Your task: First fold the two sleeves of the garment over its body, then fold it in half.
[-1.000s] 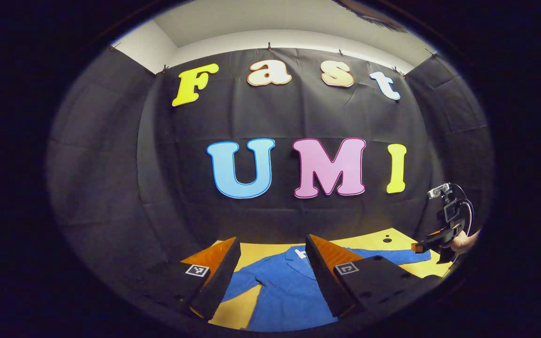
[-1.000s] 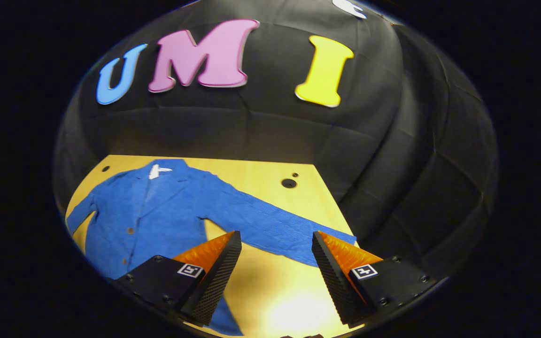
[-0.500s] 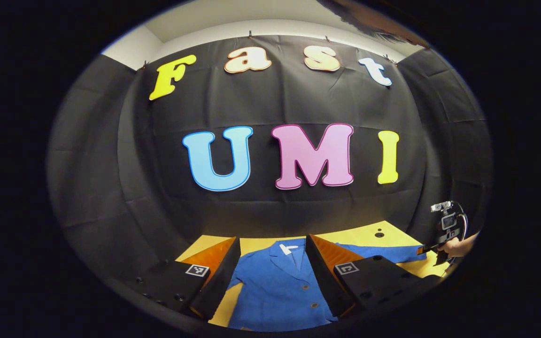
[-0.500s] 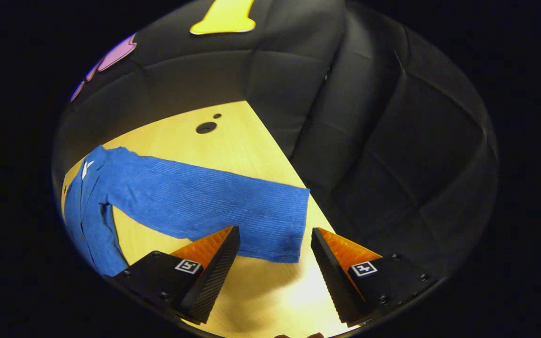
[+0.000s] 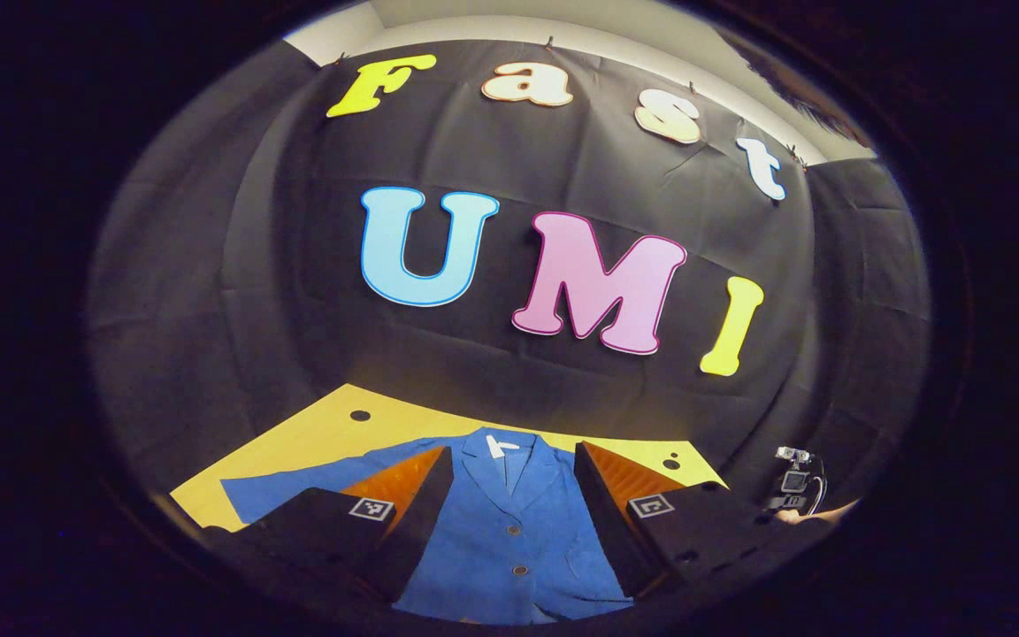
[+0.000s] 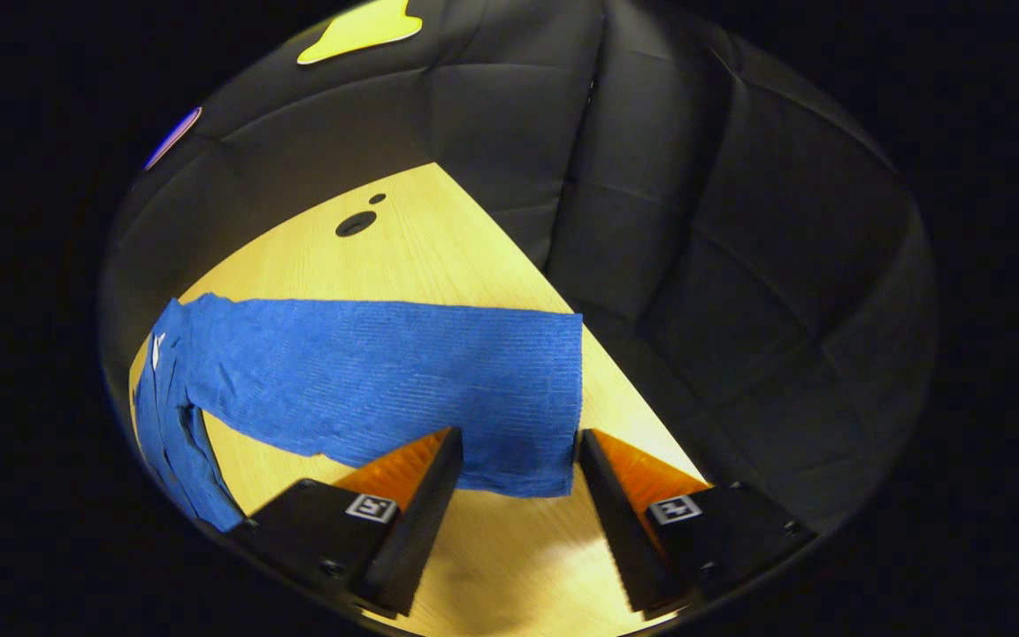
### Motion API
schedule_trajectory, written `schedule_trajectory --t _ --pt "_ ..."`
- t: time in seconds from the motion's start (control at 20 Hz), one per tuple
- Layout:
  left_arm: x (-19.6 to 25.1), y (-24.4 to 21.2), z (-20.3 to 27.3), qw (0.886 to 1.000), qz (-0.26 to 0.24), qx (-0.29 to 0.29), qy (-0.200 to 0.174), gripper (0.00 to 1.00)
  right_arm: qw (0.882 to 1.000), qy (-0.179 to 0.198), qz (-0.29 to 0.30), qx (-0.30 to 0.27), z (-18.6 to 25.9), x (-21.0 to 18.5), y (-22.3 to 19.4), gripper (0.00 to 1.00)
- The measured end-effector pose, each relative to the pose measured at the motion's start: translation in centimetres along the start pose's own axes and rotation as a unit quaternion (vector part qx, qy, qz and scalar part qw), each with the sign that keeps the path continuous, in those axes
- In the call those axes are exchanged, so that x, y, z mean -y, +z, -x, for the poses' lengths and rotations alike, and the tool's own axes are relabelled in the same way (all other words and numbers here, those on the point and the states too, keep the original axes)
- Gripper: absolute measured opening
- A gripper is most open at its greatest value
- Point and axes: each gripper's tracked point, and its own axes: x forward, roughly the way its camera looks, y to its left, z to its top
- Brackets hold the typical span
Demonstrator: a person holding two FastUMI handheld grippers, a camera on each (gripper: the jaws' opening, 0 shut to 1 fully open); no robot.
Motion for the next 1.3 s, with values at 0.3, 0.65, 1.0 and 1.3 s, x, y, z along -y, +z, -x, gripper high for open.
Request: schedule_trajectory --t 0.3,0.65,1.0,1.3 --pt "-3.7 -1.8 1.0 0.998 0.039 -0.02 0.036 0.79 0.998 0.057 0.005 0.0 -0.2 -4.1 0.1 0.06" --pt "-8.9 -3.0 3.1 0.988 0.127 -0.016 0.083 0.79 0.986 0.136 0.064 0.077 6.9 -13.6 5.7 0.04" --pt "-13.5 -4.8 5.7 0.984 0.11 -0.025 0.138 0.78 0.941 0.306 0.104 0.103 15.3 -32.6 6.2 0.04" --pt "-17.0 -6.1 7.1 0.982 0.086 -0.039 0.164 0.78 0.88 0.419 0.21 0.074 20.0 -47.7 -1.7 0.04"
